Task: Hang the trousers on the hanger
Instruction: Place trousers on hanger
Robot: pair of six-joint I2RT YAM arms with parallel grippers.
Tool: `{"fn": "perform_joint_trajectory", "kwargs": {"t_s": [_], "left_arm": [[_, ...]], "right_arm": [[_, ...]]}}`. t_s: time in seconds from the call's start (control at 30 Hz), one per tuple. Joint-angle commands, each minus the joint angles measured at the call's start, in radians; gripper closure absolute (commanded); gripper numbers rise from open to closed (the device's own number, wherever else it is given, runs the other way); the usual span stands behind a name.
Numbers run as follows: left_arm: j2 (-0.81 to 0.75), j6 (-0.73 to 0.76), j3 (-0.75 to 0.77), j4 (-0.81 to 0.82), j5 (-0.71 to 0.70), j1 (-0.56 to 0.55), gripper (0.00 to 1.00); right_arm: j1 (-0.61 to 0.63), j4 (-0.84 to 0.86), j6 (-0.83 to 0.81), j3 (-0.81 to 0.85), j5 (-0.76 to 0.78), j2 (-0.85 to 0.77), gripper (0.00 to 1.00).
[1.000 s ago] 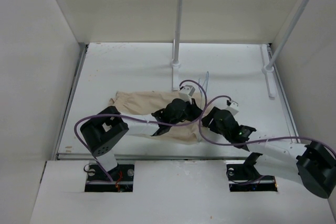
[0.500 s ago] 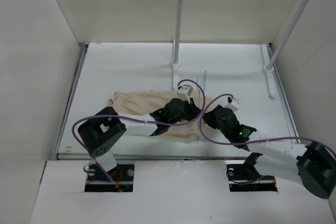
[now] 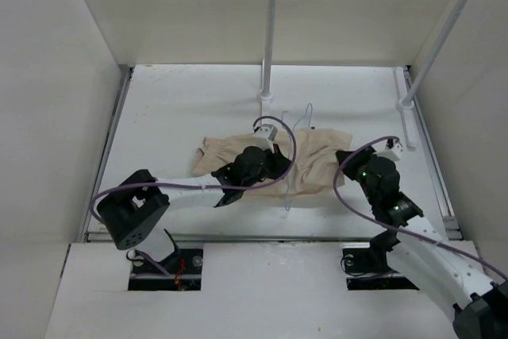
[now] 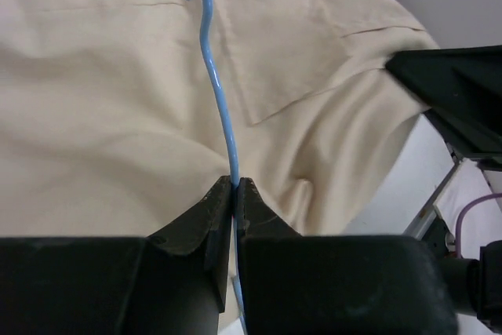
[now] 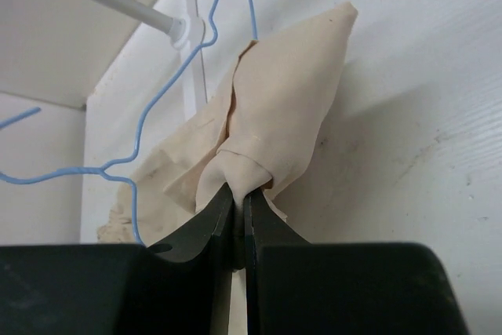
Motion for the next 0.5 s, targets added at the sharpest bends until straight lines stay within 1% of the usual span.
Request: {"fn": "perform_joint_trajectory", "kwargs": {"t_s": [0.0, 0.13, 0.27, 0.4, 0.47], "left_arm": [[-0.071, 0.016, -0.026, 0.004, -0.032, 0.035, 1.00], [-0.093, 0.015, -0.057, 0.002, -0.040, 0.072, 1.00], [-0.111, 0.015, -0.061, 0.013, -0.032, 0.073, 1.00], [-0.139, 0.019, -0.051, 0.004, -0.032, 0.070, 1.00], [-0.156, 0.018, -0.049, 0.001, -0.029, 0.066, 1.00]], "right_arm": [[-0.082, -0.038, -0.037, 0.028, -0.047, -0.106, 0.91], [-0.191, -0.103, -0.051, 0.053, -0.134, -0.181, 0.90], [-0.248, -0.098, -0.040, 0.015, -0.206, -0.140, 0.90], [-0.246, -0.057, -0.009, -0.060, -0.165, -0.100, 0.90], [-0.246, -0.054, -0.008, -0.071, -0.150, -0.079, 0.86]]}}
